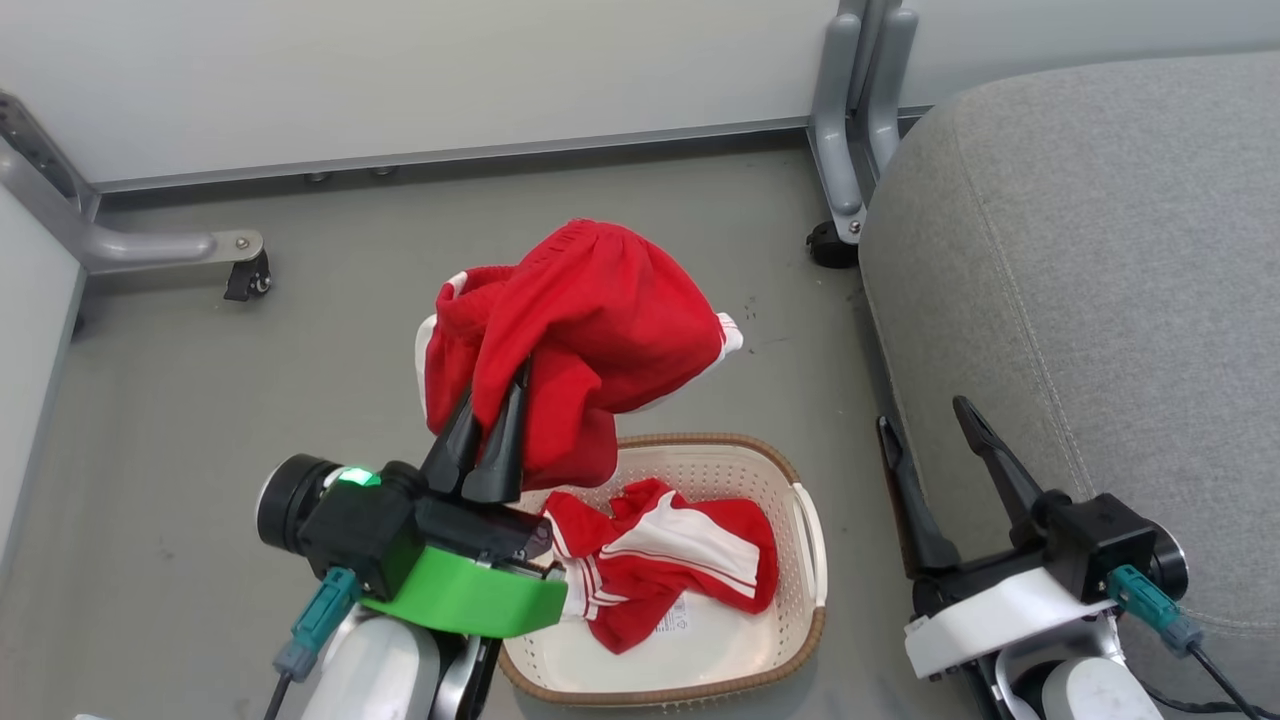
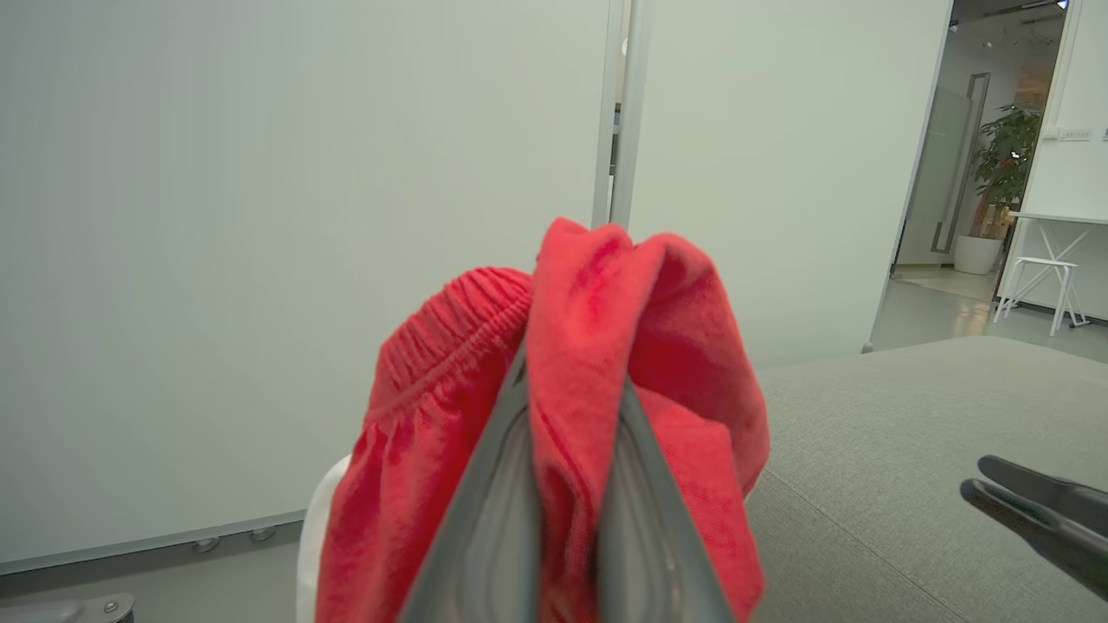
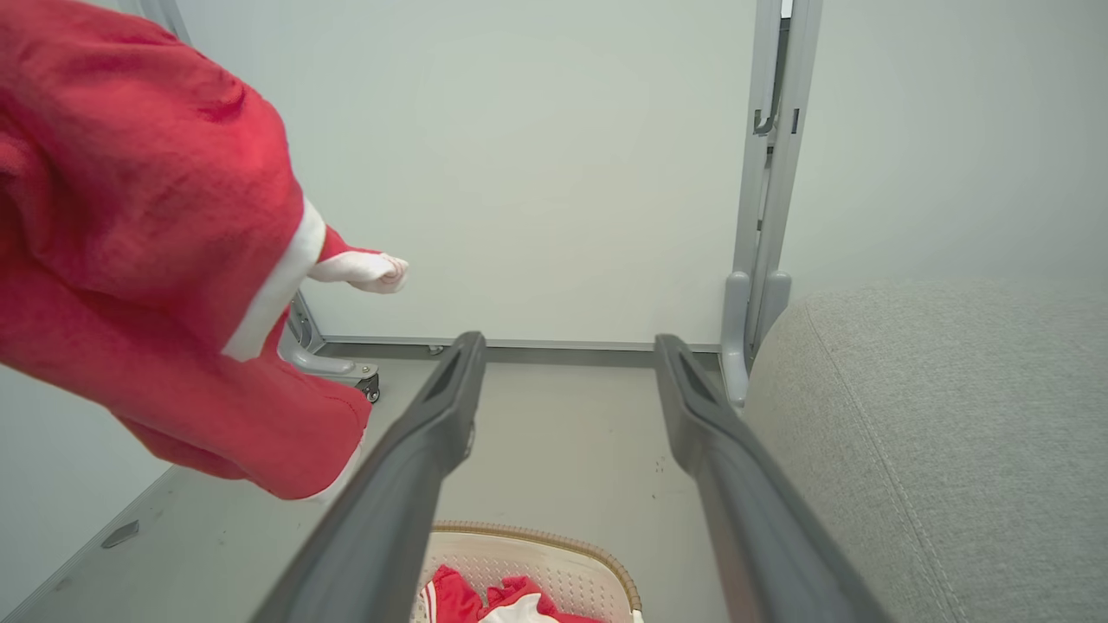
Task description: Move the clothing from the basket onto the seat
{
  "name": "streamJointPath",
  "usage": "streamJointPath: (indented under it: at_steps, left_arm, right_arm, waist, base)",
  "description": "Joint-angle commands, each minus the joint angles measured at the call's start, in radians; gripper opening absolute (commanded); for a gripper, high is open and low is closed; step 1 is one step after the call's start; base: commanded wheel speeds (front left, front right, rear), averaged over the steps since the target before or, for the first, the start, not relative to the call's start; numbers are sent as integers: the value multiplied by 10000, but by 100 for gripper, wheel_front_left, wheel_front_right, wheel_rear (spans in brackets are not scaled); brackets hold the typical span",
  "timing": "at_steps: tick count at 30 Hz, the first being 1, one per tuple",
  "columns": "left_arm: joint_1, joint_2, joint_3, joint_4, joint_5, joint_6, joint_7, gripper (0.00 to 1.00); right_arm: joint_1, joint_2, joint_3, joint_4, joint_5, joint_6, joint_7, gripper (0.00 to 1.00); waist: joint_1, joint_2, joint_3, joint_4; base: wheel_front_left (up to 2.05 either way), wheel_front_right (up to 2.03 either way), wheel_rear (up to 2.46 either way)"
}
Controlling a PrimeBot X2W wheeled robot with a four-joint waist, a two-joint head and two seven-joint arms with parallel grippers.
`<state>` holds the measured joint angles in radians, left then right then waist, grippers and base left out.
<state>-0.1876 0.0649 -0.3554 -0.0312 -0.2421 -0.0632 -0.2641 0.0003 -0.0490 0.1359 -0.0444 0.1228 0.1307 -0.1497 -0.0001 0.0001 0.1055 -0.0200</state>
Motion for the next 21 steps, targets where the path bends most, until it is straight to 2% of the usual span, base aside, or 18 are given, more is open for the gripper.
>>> streamJointPath:
  at_steps: [1, 6, 16, 21]
  left_arm:
    - [121, -32, 56, -54, 85, -77, -5, 0]
    - [12, -43, 76, -50, 107, -105, -5, 0]
    - [-259, -89, -46, -68, 177, -183, -6, 0]
    - [-345, -106, -178, -64, 188, -221, -5, 0]
  right_arm:
    - [47, -29, 79, -33, -11, 1, 51, 100]
    - [-307, -21, 931, 93, -90, 1, 179, 100]
    - [-1867, -114, 4160, 1035, 663, 1, 96, 100]
    - [-2767, -82, 5149, 1686, 1110, 1, -175, 100]
  waist:
    - [1, -1, 15, 6]
    - [1, -1, 110, 29]
    - [1, -1, 388, 201]
    - [1, -1, 485, 317]
  base:
    - [0, 0, 0]
    - [0, 0, 0]
    - [0, 0, 0]
    - [0, 0, 0]
